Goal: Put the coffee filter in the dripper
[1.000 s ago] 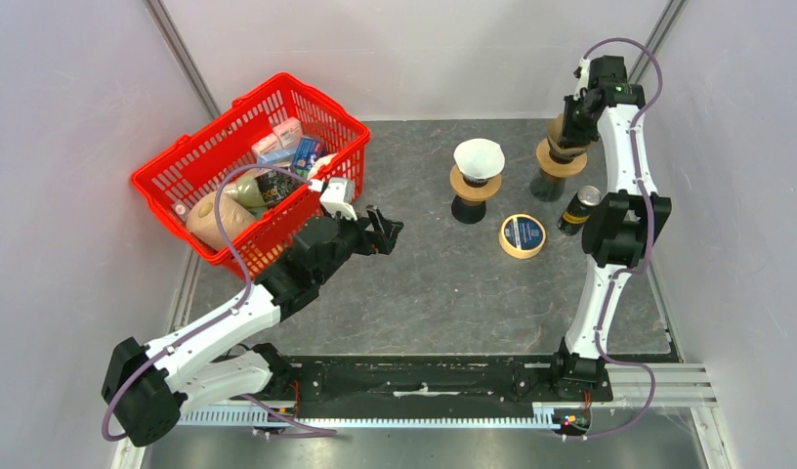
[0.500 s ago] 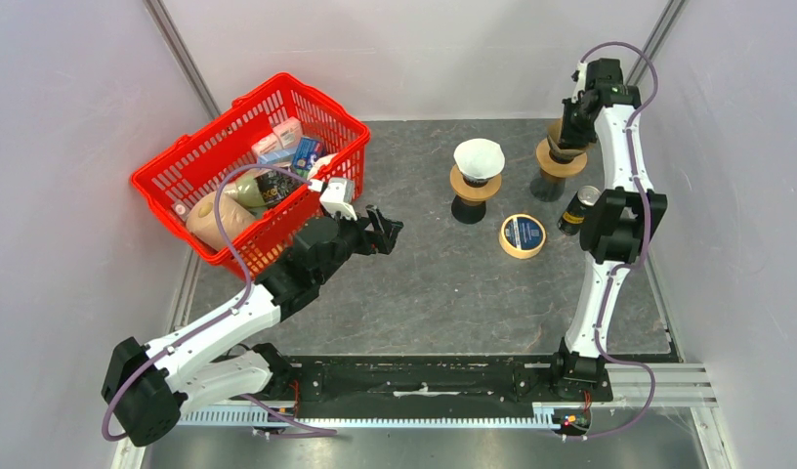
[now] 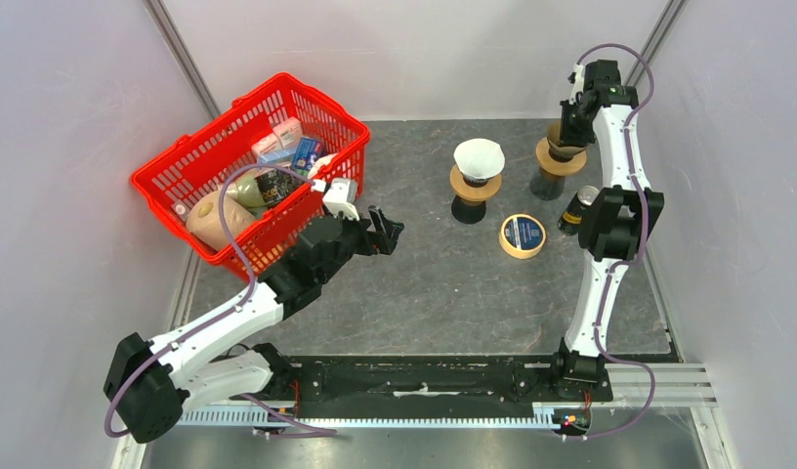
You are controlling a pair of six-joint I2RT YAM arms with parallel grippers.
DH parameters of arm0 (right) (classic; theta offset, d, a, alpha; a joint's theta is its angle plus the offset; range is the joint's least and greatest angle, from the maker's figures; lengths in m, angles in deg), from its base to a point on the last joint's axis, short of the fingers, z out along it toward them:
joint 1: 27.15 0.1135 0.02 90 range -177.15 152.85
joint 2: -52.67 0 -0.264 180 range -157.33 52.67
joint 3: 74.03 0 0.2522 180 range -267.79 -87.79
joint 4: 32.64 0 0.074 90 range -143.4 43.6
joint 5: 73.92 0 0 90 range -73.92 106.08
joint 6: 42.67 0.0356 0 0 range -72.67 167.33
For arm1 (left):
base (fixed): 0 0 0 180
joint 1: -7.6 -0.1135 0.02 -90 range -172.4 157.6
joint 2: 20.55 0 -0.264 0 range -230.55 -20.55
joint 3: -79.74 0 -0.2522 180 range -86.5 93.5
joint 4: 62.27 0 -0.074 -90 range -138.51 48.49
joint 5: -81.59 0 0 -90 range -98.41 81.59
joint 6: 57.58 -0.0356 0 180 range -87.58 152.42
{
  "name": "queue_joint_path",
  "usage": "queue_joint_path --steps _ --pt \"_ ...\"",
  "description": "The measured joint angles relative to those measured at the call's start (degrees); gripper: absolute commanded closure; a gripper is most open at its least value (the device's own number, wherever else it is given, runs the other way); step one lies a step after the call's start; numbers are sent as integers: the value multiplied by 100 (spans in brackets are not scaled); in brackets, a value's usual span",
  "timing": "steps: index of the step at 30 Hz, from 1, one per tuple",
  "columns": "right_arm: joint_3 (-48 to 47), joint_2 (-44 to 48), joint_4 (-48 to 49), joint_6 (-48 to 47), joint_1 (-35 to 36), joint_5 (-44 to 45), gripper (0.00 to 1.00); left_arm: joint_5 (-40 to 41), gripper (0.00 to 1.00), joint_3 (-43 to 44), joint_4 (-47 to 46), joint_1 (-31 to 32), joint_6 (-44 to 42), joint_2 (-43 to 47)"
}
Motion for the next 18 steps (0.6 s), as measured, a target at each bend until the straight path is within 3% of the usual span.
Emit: queue_joint_path --steps 18 --pt "-125 -153 -293 -267 -11 -439 78 -7 10 55 7 0 0 -66"
